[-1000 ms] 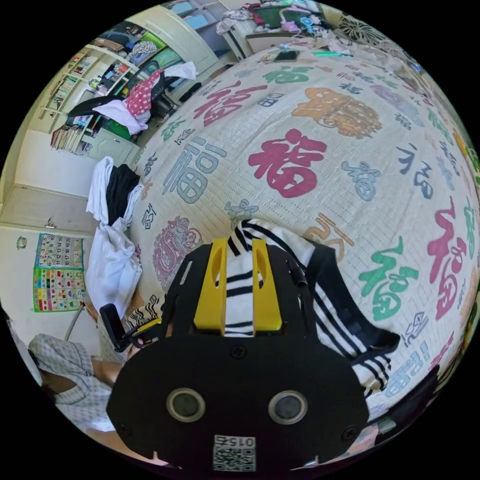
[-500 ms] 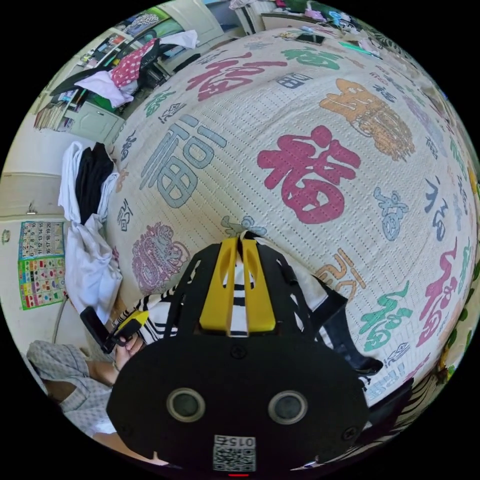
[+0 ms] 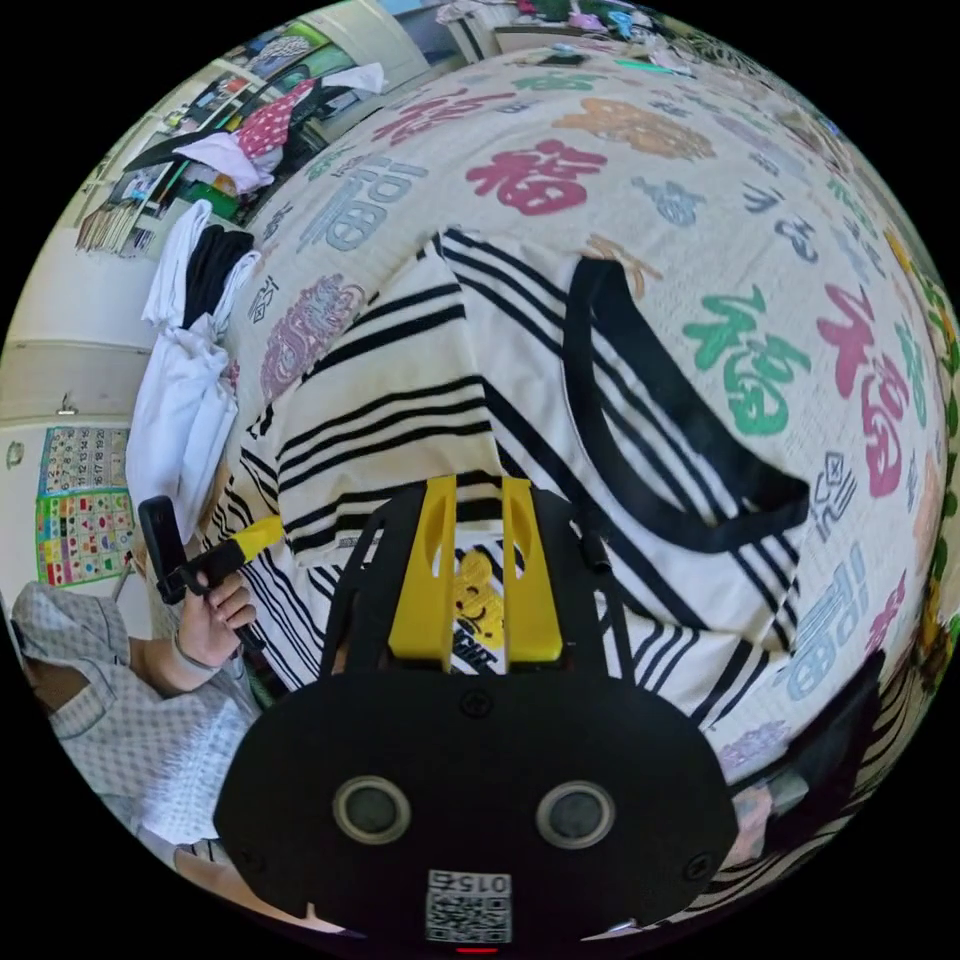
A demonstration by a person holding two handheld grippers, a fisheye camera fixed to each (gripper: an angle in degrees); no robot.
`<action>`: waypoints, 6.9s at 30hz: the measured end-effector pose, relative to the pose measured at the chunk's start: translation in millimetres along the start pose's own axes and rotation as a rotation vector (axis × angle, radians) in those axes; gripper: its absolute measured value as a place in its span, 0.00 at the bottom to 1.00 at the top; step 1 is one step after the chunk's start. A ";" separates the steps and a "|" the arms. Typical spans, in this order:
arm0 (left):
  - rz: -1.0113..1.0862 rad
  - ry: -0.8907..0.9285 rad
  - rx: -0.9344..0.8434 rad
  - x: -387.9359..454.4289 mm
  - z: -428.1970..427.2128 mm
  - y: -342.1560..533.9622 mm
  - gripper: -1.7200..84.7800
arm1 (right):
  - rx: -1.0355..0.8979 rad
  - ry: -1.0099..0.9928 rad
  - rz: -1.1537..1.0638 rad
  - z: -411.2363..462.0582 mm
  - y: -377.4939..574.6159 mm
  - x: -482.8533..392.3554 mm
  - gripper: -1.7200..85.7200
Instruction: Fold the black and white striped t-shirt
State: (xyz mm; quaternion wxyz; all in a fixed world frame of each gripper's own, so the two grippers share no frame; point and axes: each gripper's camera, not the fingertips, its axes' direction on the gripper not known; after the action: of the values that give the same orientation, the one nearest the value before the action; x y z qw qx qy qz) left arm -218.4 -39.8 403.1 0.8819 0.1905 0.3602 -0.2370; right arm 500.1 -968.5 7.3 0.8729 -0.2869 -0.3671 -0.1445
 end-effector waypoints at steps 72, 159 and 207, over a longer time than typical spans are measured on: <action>1.176 -0.565 -0.850 253.0 428.9 -75.3 0.02 | 0.195 0.032 0.255 -63.3 287.8 109.1 0.01; 0.744 -0.388 -0.512 141.3 -48.4 107.6 0.13 | 0.657 -0.363 0.505 207.8 767.6 16.9 0.10; 0.414 -0.535 -0.759 73.4 -113.4 118.8 0.10 | 0.234 -0.592 0.470 286.8 669.9 75.6 0.10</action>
State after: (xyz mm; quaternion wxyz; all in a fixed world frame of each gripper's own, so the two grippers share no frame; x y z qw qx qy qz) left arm -168.2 93.9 293.7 0.9789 -0.1432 0.1373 0.0499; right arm 702.2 -266.0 -40.3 0.7654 -0.2910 -0.5412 0.1913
